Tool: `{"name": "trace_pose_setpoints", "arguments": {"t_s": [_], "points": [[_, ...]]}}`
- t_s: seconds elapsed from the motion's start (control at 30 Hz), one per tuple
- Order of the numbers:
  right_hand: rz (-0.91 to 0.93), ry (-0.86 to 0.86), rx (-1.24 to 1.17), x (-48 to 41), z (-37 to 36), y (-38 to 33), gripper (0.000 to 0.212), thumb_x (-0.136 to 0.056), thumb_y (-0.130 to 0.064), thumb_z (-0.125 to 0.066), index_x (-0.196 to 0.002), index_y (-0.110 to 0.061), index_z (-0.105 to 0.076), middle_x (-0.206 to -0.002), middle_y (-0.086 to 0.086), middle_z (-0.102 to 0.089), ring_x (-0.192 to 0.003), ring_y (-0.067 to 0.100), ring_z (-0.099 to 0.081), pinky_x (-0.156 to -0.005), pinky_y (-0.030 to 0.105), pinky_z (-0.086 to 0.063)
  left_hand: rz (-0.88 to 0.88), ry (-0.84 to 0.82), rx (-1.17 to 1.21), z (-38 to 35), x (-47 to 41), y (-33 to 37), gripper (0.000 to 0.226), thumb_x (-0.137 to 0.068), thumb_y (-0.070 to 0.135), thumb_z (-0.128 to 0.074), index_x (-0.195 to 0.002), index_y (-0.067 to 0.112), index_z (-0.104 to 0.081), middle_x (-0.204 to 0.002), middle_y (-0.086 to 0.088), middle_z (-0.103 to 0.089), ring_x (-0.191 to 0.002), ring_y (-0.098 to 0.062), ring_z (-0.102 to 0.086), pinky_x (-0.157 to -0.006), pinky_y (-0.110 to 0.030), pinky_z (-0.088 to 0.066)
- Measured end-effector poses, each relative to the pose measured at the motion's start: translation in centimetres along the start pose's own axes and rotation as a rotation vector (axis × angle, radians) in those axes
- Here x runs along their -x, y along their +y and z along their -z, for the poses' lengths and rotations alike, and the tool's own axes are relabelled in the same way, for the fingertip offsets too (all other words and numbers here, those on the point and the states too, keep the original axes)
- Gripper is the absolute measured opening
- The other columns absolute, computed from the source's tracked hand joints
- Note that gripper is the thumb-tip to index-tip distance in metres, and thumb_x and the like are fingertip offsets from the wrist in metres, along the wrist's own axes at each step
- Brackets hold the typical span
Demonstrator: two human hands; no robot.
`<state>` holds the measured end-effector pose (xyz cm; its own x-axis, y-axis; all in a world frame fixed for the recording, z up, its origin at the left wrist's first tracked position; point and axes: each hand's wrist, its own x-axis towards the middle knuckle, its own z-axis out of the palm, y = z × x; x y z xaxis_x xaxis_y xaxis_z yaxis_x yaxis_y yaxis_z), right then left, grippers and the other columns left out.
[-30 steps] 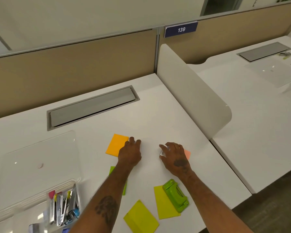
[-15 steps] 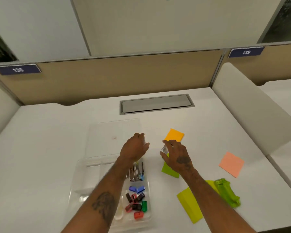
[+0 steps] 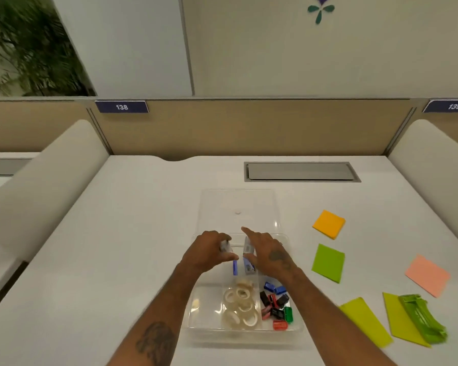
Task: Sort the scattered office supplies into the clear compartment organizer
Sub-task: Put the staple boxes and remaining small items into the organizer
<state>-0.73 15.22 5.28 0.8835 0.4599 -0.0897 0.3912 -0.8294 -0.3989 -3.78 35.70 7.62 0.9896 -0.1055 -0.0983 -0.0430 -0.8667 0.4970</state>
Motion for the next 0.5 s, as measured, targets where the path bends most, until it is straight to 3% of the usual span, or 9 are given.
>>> {"name": "trace_pose_setpoints", "arguments": {"t_s": [0.1, 0.27, 0.37, 0.5], "points": [[-0.014, -0.048, 0.026, -0.1, -0.1, -0.7, 0.076, -0.089, -0.042, -0.057, -0.147, -0.043, -0.008, -0.138, -0.003, -0.05, -0.129, 0.021, -0.041, -0.104, 0.05, -0.036, -0.028, -0.032, 0.005, -0.5, 0.6, -0.4, 0.062, -0.074, 0.051, -0.077, -0.127, 0.023, -0.061, -0.114, 0.0, -0.067, -0.098, -0.014, -0.062, -0.088, -0.028, -0.051], [-0.052, -0.111, 0.014, 0.1, -0.3, -0.7, 0.078, -0.089, -0.042, -0.056, -0.145, -0.049, -0.002, -0.149, -0.007, -0.039, -0.139, 0.018, -0.032, -0.109, 0.067, -0.022, -0.064, -0.073, -0.071, -1.2, 1.0, -0.5, 0.064, -0.079, 0.051, -0.072, -0.136, 0.03, -0.051, -0.125, 0.005, -0.063, -0.107, -0.014, -0.06, -0.092, -0.032, -0.05], [-0.052, -0.092, 0.02, 0.4, -0.4, -0.3, 0.076, -0.091, -0.043, -0.051, -0.148, -0.045, -0.001, -0.157, -0.005, -0.025, -0.143, 0.017, -0.025, -0.112, 0.063, -0.021, -0.079, -0.097, -0.115, -1.7, 0.8, -0.3, 0.072, -0.079, 0.052, -0.071, -0.142, 0.032, -0.042, -0.134, 0.006, -0.058, -0.118, -0.015, -0.054, -0.097, -0.032, -0.046], [-0.052, -0.018, 0.047, 0.7, -0.6, 0.5, 0.067, -0.096, -0.047, -0.039, -0.15, -0.036, -0.003, -0.16, 0.001, -0.014, -0.147, 0.018, -0.013, -0.119, 0.046, -0.019, -0.085, -0.116, -0.127, -2.5, 0.4, -0.3, 0.086, -0.075, 0.059, -0.071, -0.148, 0.034, -0.032, -0.151, 0.006, -0.042, -0.137, -0.015, -0.04, -0.107, -0.032, -0.037]]}}
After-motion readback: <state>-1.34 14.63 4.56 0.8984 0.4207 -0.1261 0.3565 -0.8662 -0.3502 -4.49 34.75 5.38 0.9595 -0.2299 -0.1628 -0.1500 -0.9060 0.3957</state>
